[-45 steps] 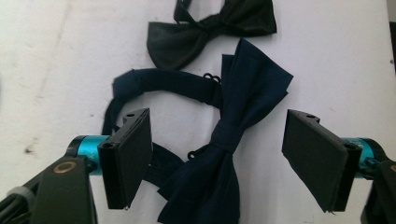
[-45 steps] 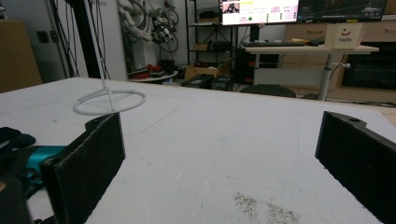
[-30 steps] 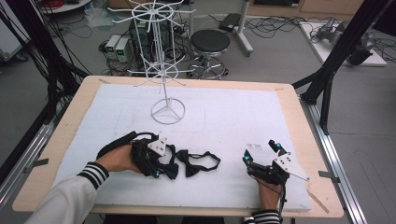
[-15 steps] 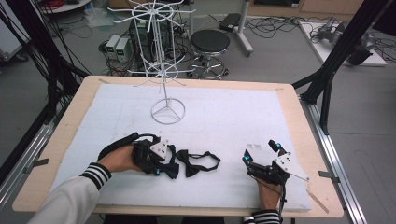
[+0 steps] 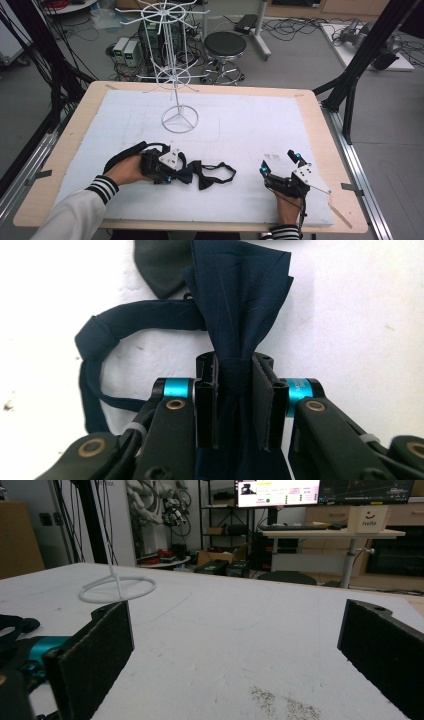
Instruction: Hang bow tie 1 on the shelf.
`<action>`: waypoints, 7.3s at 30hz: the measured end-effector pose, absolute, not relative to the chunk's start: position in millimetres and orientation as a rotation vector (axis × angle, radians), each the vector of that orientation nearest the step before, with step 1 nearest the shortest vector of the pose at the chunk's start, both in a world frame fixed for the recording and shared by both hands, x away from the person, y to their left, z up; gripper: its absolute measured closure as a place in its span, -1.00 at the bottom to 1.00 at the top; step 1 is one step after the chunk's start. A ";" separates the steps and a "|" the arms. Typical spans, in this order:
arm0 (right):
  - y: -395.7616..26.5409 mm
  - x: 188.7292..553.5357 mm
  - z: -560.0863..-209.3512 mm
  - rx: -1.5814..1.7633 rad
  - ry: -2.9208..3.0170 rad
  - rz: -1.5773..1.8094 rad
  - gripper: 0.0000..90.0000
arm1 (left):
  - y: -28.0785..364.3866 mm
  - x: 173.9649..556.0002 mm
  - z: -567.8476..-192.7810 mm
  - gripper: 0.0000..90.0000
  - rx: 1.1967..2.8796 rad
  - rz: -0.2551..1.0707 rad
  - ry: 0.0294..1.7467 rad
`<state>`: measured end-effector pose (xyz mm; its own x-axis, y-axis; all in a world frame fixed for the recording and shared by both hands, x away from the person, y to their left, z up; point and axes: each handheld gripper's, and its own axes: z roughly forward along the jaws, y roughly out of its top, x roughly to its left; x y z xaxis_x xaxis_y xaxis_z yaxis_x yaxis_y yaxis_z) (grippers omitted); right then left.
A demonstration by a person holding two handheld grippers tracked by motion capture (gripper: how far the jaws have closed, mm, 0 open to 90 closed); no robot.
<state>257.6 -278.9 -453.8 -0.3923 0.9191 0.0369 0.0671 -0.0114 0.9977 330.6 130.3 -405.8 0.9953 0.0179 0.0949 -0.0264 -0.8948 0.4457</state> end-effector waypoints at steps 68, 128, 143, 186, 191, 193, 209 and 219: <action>-277.9 257.8 -453.7 1.050 1.549 1.484 -0.99 | 240.0 347.6 -334.3 0.66 1.890 0.324 0.656; -277.8 256.9 -453.8 1.051 1.547 1.488 -0.99 | 264.8 378.3 -281.5 0.66 1.667 0.494 0.896; -277.9 256.8 -453.9 1.050 1.545 1.491 -0.99 | 246.9 383.2 -270.4 0.66 1.682 0.513 0.886; -278.1 256.5 -453.9 1.053 1.542 1.497 -0.99 | 211.6 393.6 -266.7 0.65 1.775 0.527 0.865; -278.4 256.8 -454.0 1.048 1.540 1.496 -0.99 | 209.2 394.1 -266.8 0.45 1.767 0.520 0.888; -278.3 256.7 -454.0 1.048 1.540 1.496 -0.99 | 208.6 393.4 -266.2 0.39 1.752 0.522 0.892; -277.9 256.8 -454.0 1.045 1.542 1.488 -0.99 | 220.0 377.2 -263.3 -0.69 1.667 0.498 0.719; -277.4 256.9 -453.8 1.056 1.539 1.484 -0.99 | 227.9 361.5 -275.3 -0.72 1.589 0.465 0.598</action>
